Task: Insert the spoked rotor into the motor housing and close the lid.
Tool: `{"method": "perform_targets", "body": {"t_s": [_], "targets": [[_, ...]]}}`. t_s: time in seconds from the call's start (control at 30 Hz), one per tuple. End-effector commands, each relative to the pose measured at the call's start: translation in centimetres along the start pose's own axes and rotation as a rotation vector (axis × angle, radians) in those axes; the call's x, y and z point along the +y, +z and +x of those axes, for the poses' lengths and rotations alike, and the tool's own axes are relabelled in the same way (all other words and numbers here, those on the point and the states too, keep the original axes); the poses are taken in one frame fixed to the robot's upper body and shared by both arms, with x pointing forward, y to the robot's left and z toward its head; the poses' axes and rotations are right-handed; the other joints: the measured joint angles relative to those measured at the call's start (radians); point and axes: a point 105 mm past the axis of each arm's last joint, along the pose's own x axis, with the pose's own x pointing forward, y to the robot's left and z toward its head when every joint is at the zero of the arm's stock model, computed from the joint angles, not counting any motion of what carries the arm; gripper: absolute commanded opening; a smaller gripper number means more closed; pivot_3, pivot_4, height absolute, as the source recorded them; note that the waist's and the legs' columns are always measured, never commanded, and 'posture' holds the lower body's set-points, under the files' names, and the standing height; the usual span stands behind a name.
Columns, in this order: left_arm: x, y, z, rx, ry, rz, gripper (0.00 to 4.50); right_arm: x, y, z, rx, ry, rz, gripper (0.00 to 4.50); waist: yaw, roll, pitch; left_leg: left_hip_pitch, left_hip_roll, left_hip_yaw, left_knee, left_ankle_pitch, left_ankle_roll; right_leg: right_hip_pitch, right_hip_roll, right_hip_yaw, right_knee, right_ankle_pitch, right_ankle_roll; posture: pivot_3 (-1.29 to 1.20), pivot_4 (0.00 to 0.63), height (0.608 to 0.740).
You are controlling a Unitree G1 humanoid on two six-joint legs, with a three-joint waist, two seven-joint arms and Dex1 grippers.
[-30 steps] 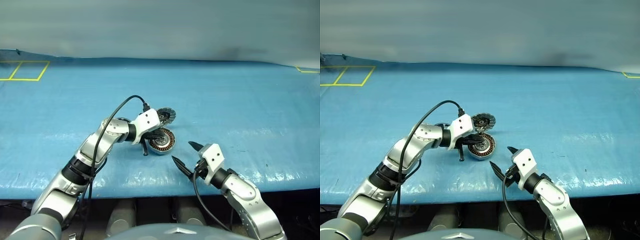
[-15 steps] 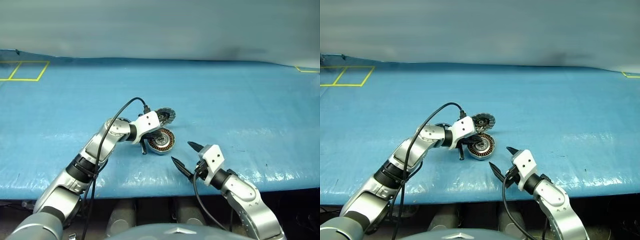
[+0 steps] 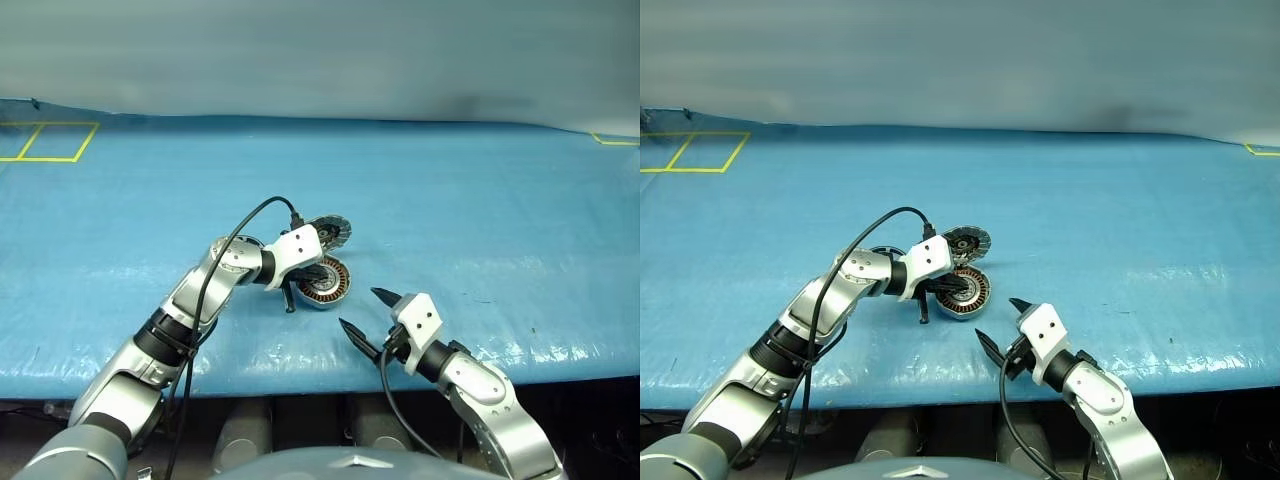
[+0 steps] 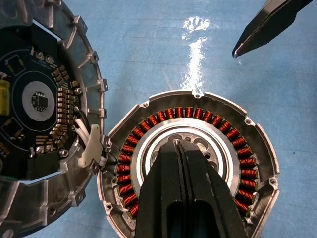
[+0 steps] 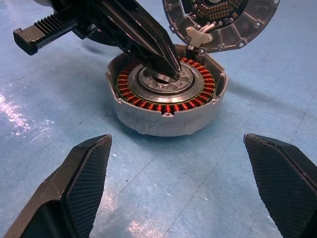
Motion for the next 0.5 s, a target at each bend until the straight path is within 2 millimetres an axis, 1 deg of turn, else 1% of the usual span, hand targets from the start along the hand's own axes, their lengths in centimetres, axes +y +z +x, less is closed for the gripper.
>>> {"method": "perform_targets", "body": {"t_s": [0.03,0.3,0.5], "targets": [[-0.58,1.38,-0.17,-0.030,-0.033,0.043,0.02,-0.08,0.46,-0.10,-0.015,-0.008,-0.018,4.50,0.000,0.000,0.000,0.000,0.000,0.000,0.000,0.000,0.000,0.000,0.000,0.000,0.000,0.000,0.000,0.00,0.150,0.740],[-1.27,1.13,-0.10,-0.013,-0.074,0.045,0.02,-0.16,0.40,-0.10,-0.010,-0.015,-0.021,4.50,0.000,0.000,0.000,0.000,0.000,0.000,0.000,0.000,0.000,0.000,0.000,0.000,0.000,0.000,0.000,0.00,0.150,0.740],[-1.06,1.50,-0.14,-0.028,-0.062,0.045,0.02,-0.23,0.37,-0.16,-0.007,-0.020,-0.021,4.50,0.000,0.000,0.000,0.000,0.000,0.000,0.000,0.000,0.000,0.000,0.000,0.000,0.000,0.000,0.000,0.00,0.150,0.740]]}}
